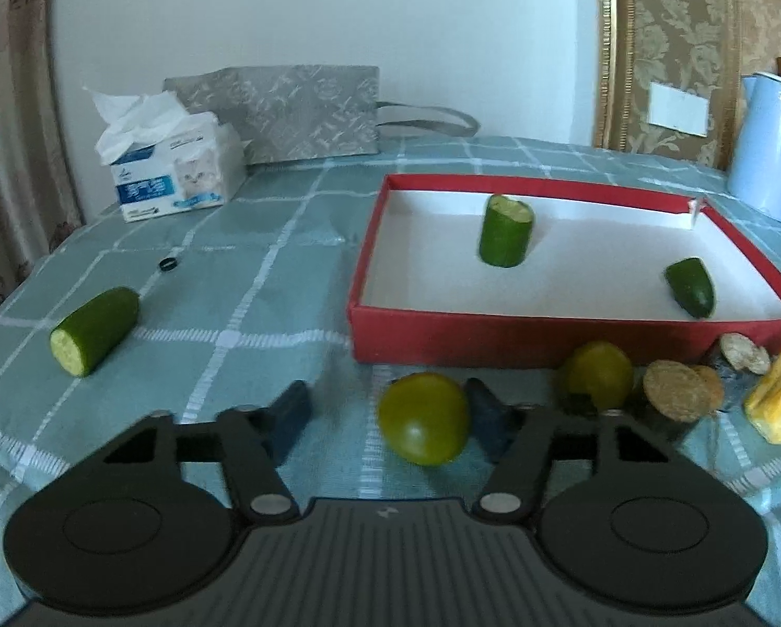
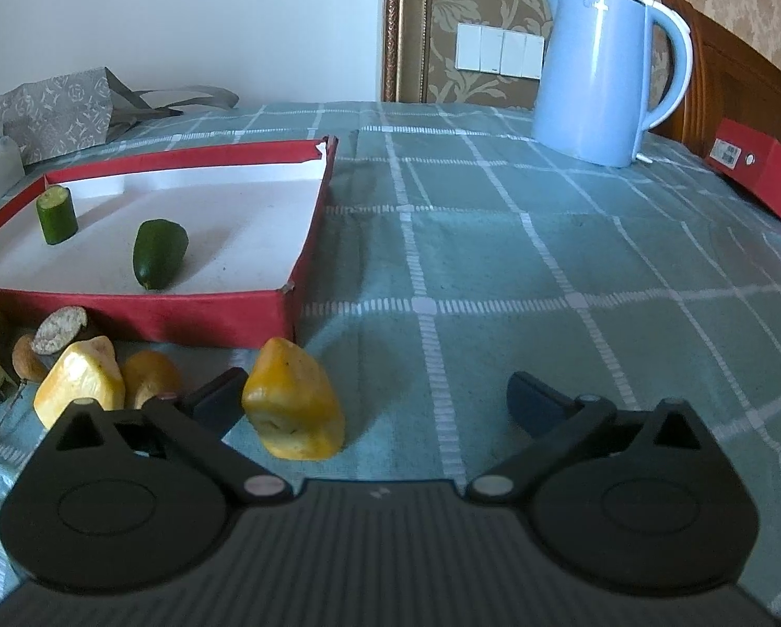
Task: Organize fruits
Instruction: 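Grasp the green tomato with the left gripper while the right tool approaches the yellow pepper, then carry the green tomato into the tray and open the left gripper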
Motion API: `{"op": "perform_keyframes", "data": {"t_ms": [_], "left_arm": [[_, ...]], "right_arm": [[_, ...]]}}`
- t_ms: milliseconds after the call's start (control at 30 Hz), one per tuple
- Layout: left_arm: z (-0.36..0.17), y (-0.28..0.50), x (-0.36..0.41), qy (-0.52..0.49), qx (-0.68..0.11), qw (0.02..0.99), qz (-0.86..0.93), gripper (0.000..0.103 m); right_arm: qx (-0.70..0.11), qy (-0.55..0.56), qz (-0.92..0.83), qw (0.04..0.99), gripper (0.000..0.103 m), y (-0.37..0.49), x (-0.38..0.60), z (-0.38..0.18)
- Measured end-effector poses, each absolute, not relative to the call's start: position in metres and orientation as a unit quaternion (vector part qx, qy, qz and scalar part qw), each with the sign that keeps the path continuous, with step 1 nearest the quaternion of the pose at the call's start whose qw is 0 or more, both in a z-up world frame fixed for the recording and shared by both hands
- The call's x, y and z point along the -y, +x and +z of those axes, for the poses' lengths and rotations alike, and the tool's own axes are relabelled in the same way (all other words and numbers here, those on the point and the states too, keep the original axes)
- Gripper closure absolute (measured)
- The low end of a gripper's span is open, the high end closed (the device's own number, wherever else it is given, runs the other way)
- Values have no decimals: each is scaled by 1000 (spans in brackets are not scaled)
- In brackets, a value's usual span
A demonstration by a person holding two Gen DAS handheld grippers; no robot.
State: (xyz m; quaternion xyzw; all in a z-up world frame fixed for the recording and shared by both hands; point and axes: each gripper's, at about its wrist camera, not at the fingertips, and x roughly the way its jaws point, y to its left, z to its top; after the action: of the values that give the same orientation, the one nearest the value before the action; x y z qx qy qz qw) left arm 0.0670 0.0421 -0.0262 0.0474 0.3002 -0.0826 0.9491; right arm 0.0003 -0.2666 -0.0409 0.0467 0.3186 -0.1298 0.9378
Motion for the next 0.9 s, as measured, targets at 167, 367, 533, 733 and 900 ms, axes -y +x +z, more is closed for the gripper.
{"op": "perform_keyframes", "data": {"t_ms": [167,367,533,733,900], "left_arm": [[-26,63,-38,53,-296,948,-103,64],[-26,62,-39,49,-297,948,-106,69],[-25,62,-40,47,-297,948,-107,69],[-26,62,-40,47,-297,948,-107,69],[-25,62,-40,47,-297,948,-107,69]], "right_arm": [[-319,48,-129,938,0,0,268,-41],[-319,51,-129,938,0,0,269,-41],[-319,51,-127,938,0,0,269,-41],[-306,35,-100,946,23,-4,262,-39],[-300,35,-82,950,37,-6,258,-38]]}}
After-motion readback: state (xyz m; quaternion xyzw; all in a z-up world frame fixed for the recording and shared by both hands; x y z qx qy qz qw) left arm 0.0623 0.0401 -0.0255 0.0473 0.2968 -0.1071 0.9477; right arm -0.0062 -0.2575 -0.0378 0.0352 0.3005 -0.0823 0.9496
